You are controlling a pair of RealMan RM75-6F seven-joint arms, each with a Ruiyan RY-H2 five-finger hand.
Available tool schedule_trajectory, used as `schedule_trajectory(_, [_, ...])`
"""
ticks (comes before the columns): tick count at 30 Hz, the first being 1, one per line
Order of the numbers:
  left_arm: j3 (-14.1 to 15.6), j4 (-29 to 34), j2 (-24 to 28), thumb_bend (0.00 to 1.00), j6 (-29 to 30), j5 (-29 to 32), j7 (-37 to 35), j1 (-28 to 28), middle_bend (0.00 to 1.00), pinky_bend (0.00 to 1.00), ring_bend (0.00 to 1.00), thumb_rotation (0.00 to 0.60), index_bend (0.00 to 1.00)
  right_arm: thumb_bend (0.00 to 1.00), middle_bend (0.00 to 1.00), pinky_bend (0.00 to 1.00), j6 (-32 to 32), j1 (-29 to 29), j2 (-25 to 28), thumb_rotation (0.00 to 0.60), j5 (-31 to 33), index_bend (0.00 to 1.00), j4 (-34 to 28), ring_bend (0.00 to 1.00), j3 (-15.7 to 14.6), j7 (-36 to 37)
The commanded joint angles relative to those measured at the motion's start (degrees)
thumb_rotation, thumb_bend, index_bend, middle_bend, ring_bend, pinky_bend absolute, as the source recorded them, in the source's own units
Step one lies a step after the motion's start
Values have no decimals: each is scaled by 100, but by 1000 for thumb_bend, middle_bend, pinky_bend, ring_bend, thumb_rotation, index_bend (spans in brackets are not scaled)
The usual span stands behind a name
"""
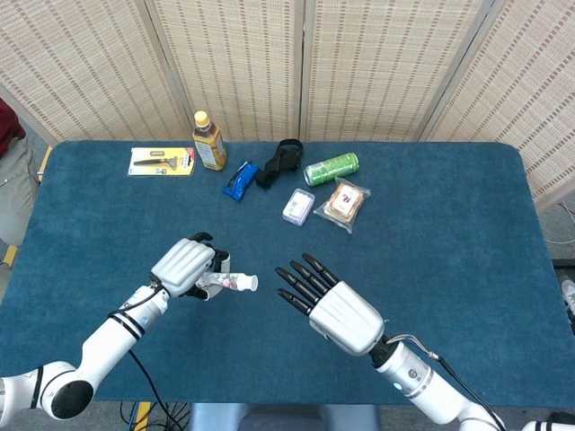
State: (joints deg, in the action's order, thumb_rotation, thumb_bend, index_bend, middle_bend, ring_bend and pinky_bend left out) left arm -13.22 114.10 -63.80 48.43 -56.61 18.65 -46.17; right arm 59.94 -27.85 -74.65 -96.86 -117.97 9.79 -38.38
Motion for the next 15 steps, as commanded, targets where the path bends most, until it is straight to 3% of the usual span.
schedule_trajectory(1, [-3, 15, -13, 358, -45, 93, -31, -88, 679, 153, 453, 600, 604, 199, 45, 0, -53, -84, -98, 600, 105, 232, 47, 0, 18, -120])
schedule_trajectory(15, [10, 189, -107, 359, 10, 468, 2, -494, 679, 158, 454, 600, 605, 198, 43, 0, -160, -418, -396, 600, 622, 234, 223, 0, 72, -400])
